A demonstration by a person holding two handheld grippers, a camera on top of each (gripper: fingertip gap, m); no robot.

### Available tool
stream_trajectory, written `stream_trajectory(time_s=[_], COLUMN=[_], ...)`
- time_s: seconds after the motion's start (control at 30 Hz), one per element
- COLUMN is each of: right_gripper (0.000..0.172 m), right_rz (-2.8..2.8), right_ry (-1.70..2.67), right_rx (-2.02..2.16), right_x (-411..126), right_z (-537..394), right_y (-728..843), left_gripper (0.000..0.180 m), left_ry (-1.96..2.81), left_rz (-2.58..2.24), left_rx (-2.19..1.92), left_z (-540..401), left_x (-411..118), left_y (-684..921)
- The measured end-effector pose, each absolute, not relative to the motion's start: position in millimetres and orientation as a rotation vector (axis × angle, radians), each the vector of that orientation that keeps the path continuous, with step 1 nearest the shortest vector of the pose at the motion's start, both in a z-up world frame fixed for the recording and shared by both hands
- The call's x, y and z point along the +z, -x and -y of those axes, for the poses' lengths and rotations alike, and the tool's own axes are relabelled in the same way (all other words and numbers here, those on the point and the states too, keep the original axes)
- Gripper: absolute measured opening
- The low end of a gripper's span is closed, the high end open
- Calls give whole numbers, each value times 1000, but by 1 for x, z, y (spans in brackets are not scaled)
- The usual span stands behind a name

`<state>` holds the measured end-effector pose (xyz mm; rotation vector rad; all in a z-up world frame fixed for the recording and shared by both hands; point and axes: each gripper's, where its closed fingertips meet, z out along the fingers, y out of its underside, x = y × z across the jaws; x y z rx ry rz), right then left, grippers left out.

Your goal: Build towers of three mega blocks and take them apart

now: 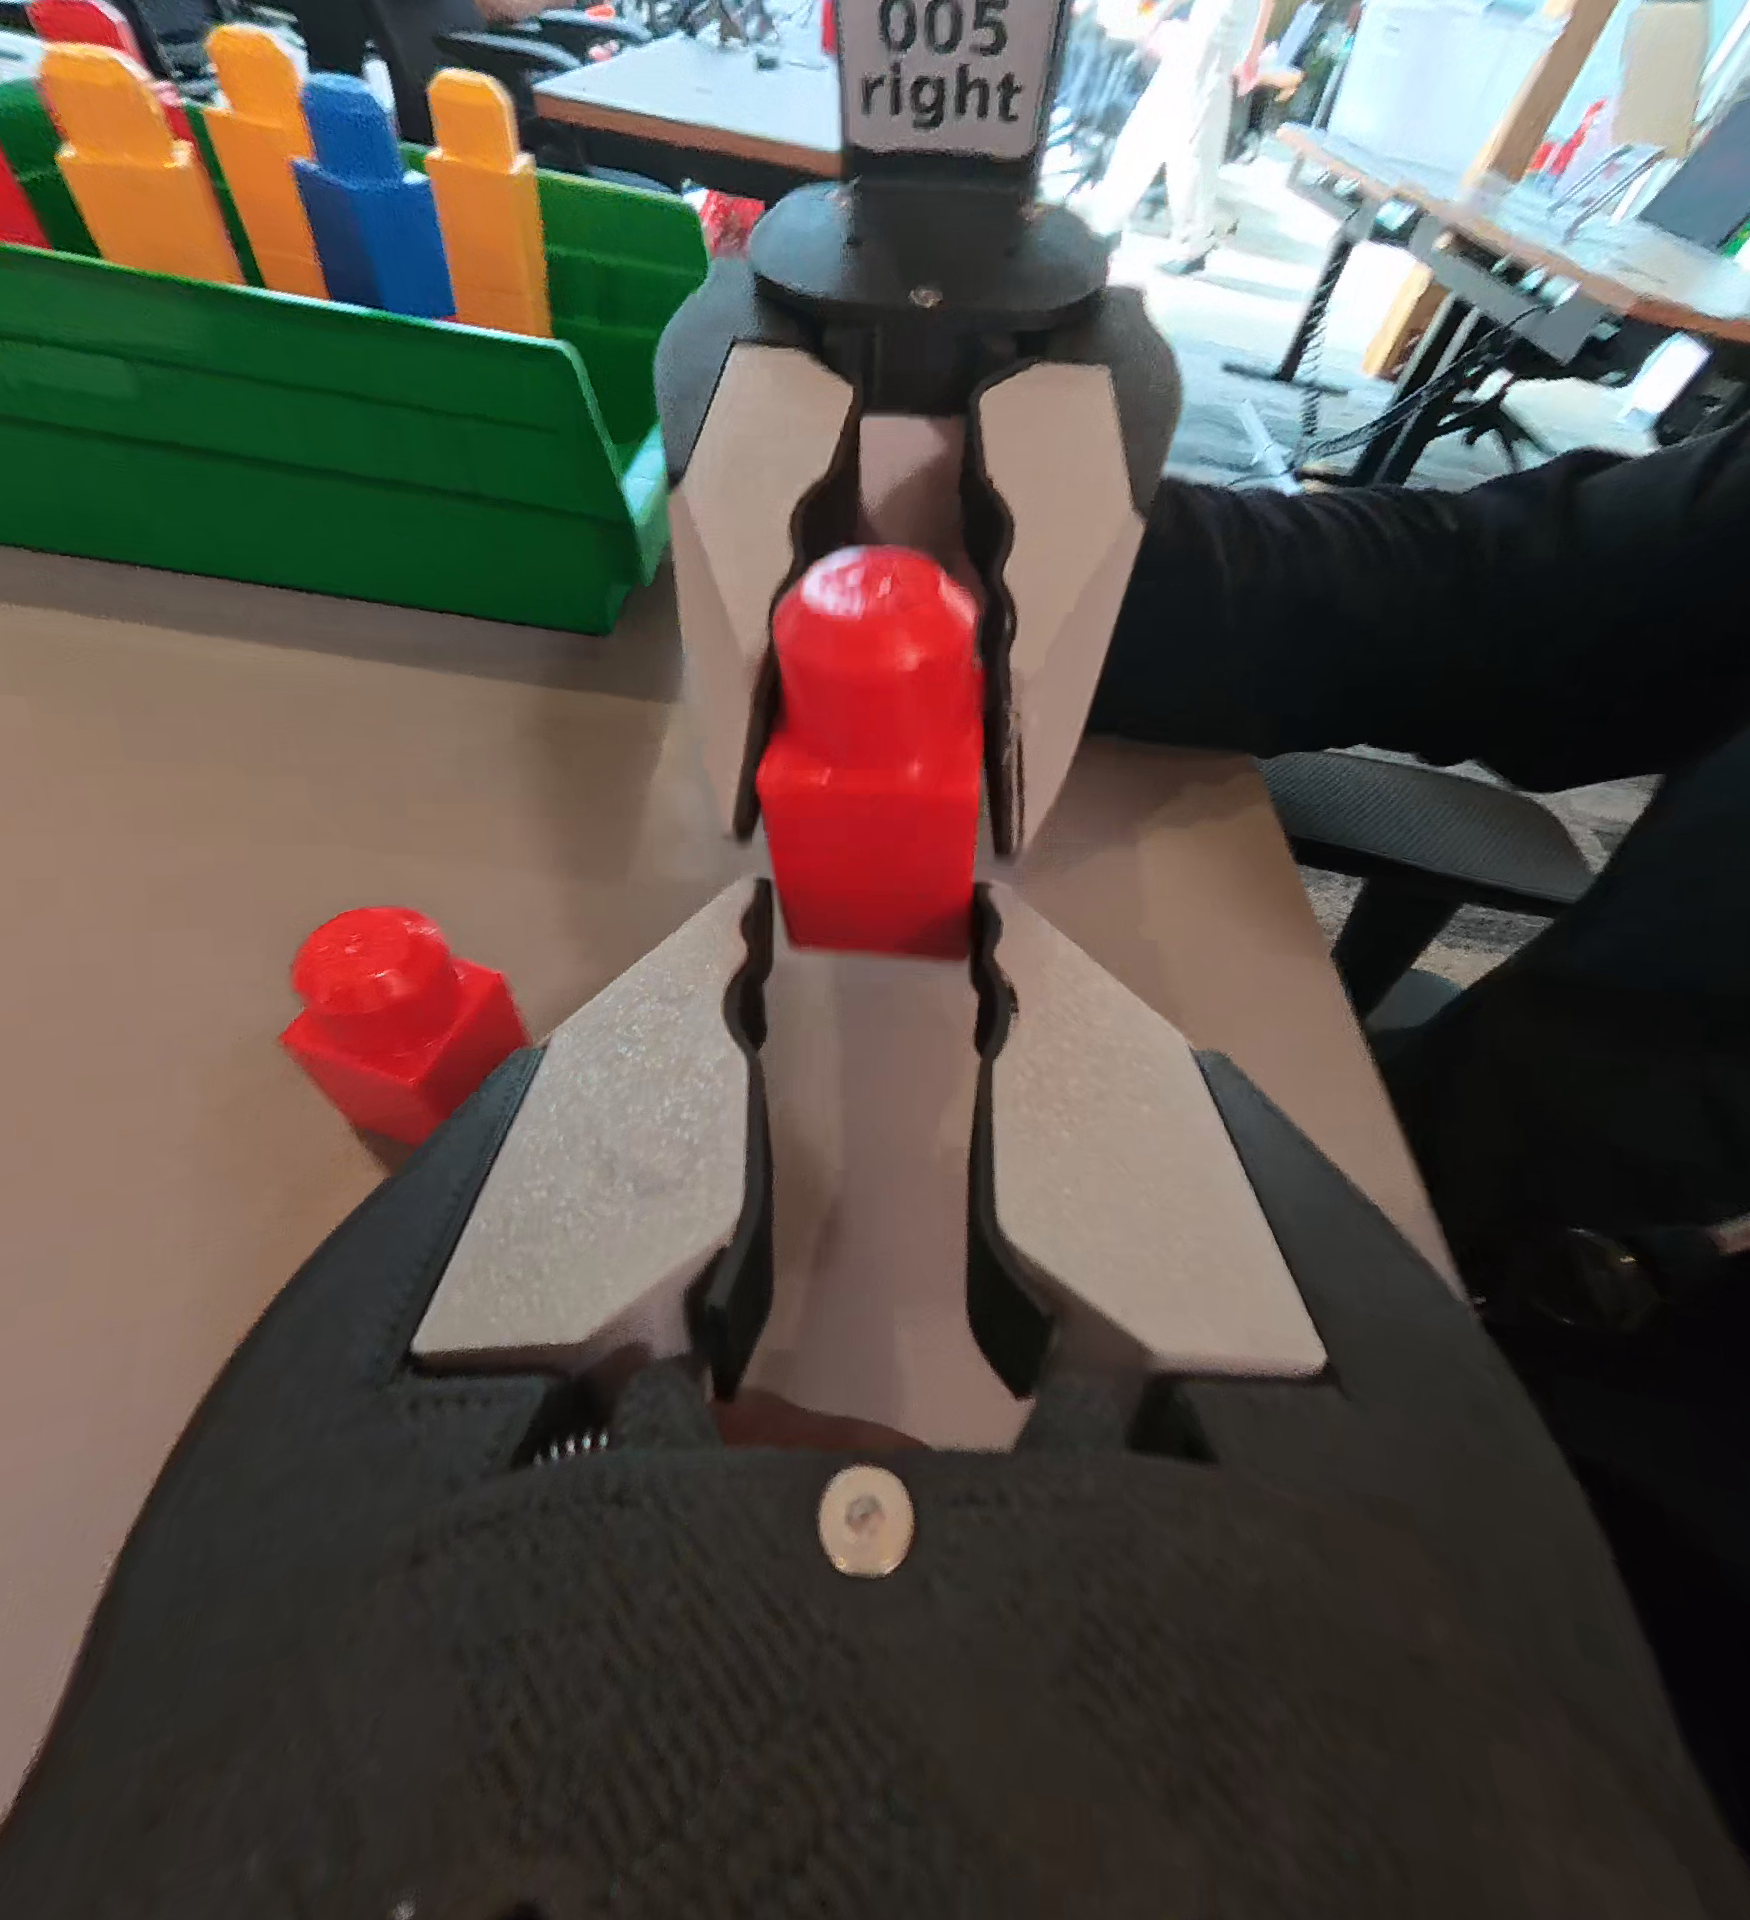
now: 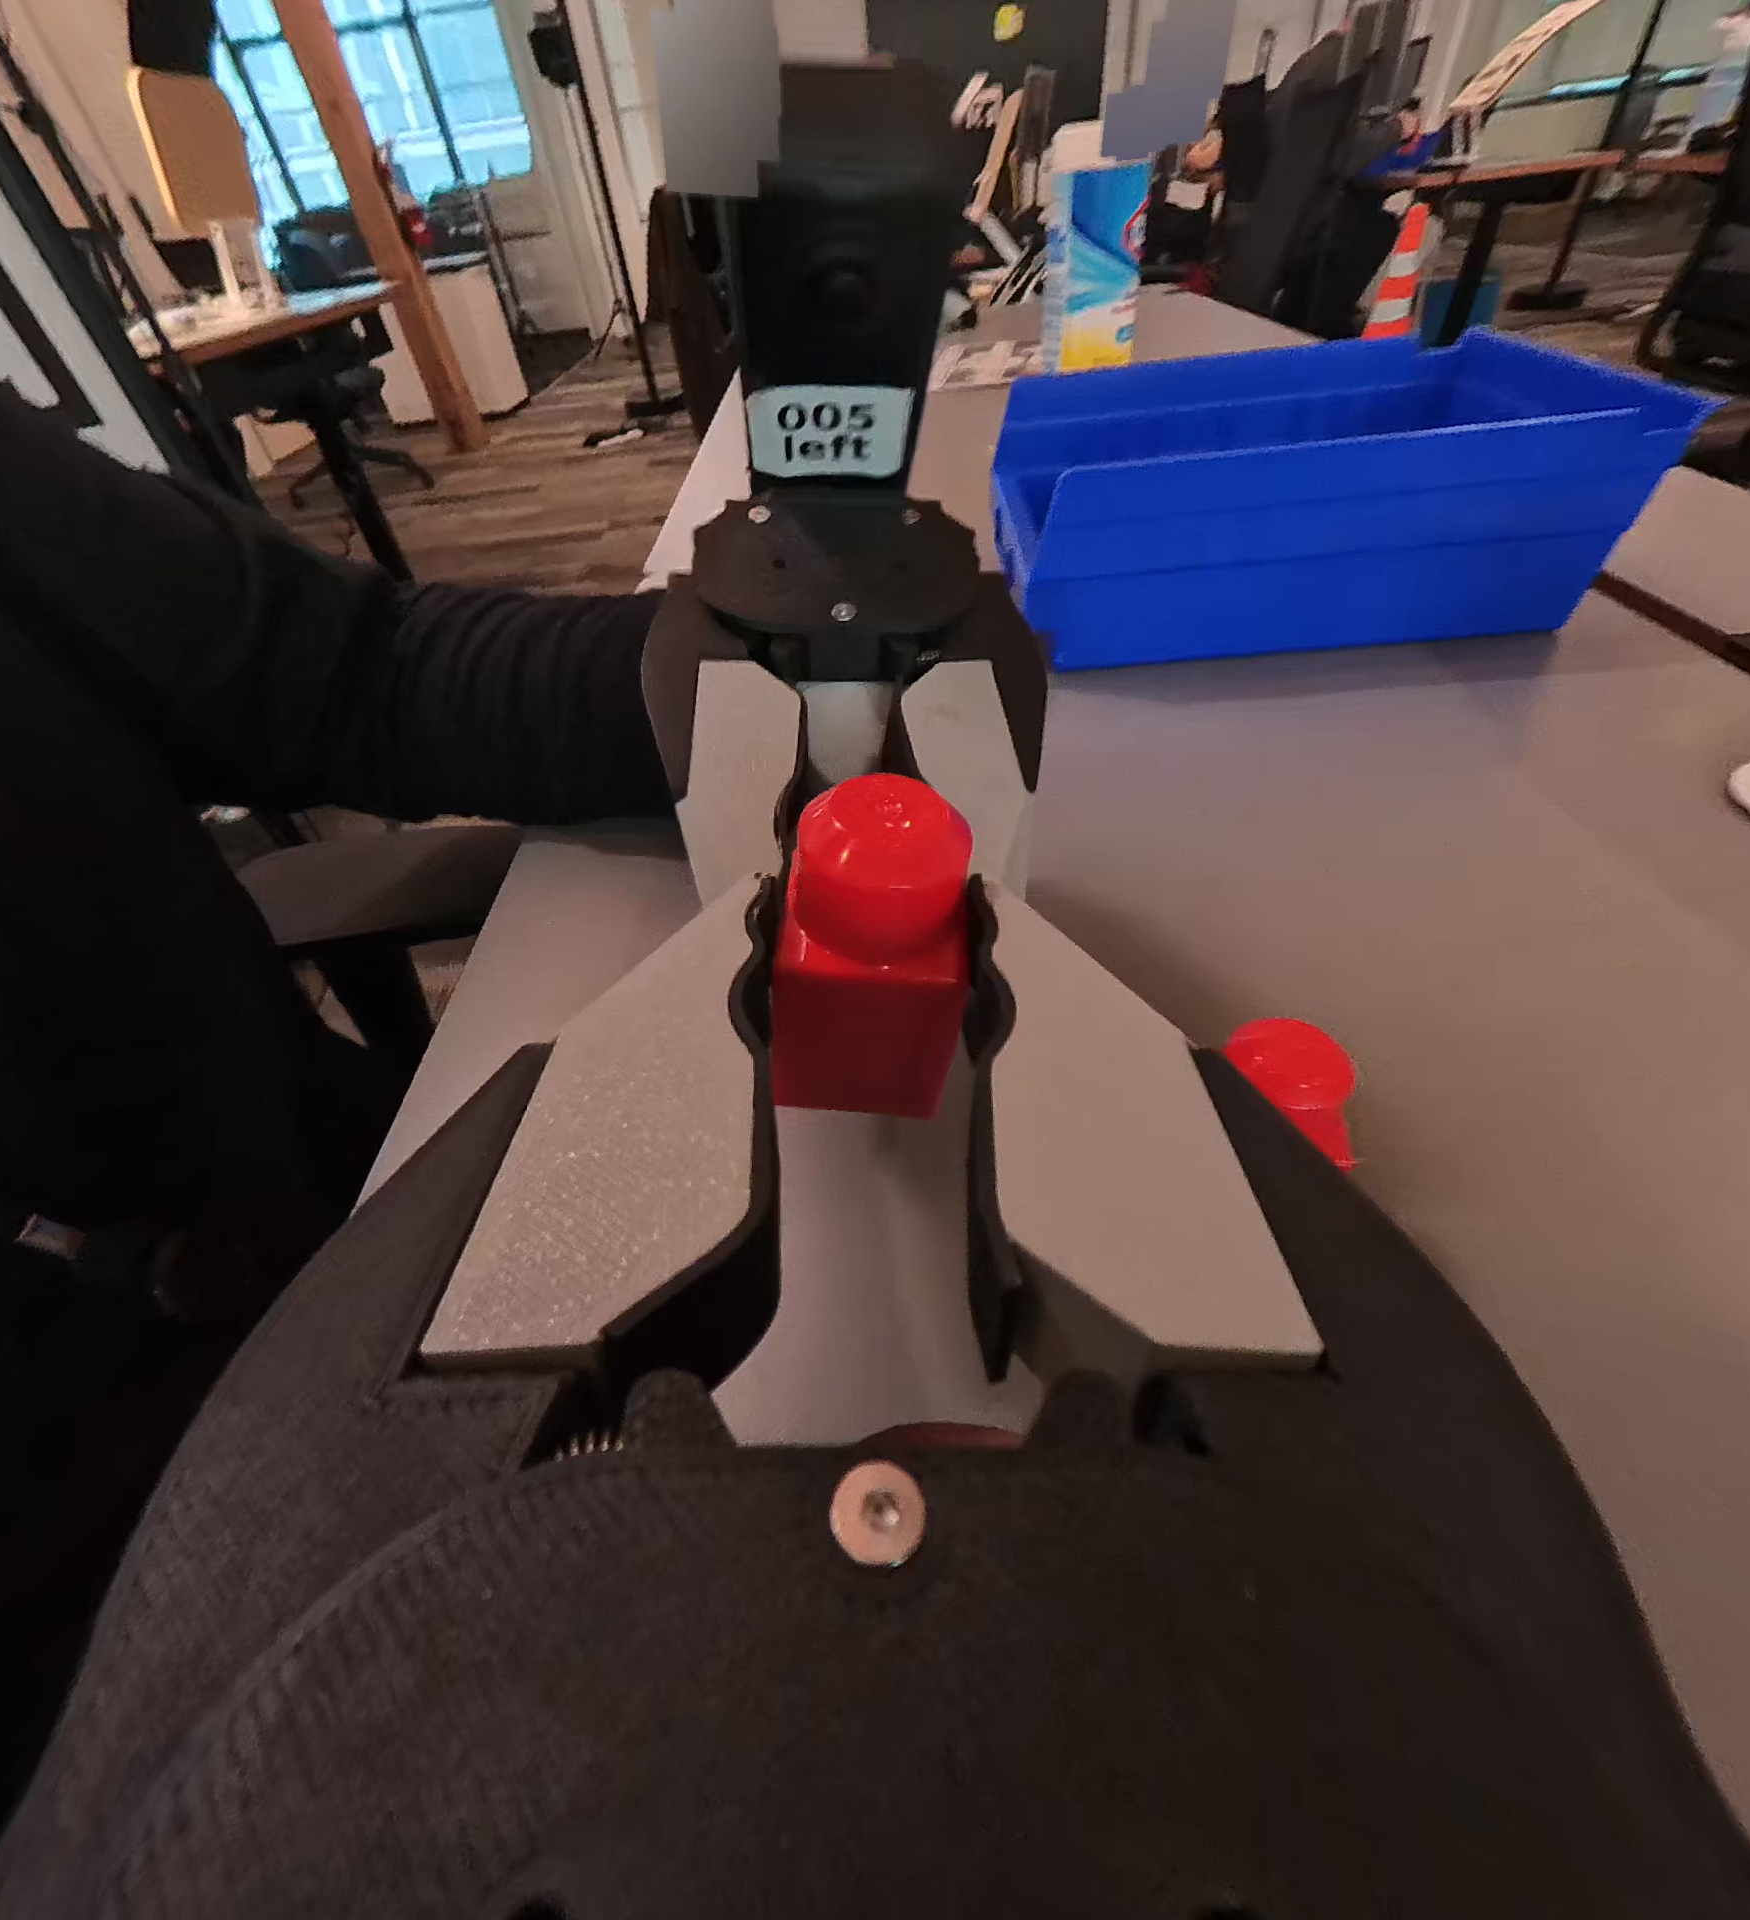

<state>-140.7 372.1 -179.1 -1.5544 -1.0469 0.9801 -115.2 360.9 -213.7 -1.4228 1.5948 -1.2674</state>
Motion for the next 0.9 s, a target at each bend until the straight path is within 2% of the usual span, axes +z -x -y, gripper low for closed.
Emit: stream_trajectory(time_s=[0.27,0.63,0.77,0.87,0.9], right_gripper=[33,33,33,33,33], right_rz=[761,782,776,773,770], right_ry=[1507,1503,1522,1535,1538], right_rx=[918,917,918,909,901], right_x=[-148,-154,-160,-163,-164], right_z=[-405,-409,-413,-415,-417], right_y=[96,90,89,88,87], left_gripper=[62,67,60,36,36], left_ry=[1597,1590,1540,1550,1554], left_rz=[-1579,-1845,-1897,-1925,-1922], left_rx=[-868,-810,-809,-821,-822], left_z=[-436,-470,-467,-461,-460], left_x=[-249,-286,-287,-290,-290], left_y=[142,107,94,88,86])
